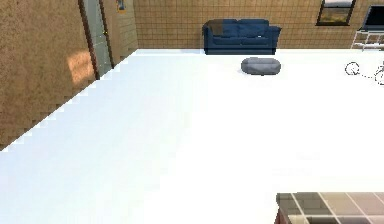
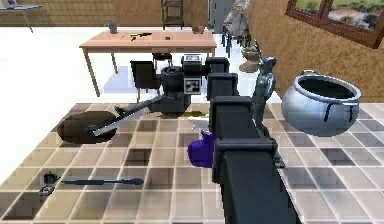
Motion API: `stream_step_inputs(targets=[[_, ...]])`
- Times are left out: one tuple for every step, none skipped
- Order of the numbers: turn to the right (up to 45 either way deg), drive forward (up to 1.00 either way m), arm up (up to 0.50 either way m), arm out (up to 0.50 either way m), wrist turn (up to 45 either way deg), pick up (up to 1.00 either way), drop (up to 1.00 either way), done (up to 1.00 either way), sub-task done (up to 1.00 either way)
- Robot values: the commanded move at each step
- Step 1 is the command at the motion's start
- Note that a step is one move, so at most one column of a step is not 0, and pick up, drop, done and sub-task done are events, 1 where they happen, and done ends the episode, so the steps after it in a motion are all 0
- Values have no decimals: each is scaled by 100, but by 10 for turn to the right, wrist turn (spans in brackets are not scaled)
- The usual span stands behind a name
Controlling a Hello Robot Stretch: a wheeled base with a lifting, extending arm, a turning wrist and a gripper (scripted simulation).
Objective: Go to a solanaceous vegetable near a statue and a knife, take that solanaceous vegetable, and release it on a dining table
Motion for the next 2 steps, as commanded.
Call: stream_step_inputs(targets=[[0, 0, 0, 0, -450, 0, 0, 0, 0], [0, 0, 0, 0, -150, 0, 0, 0, 0]])
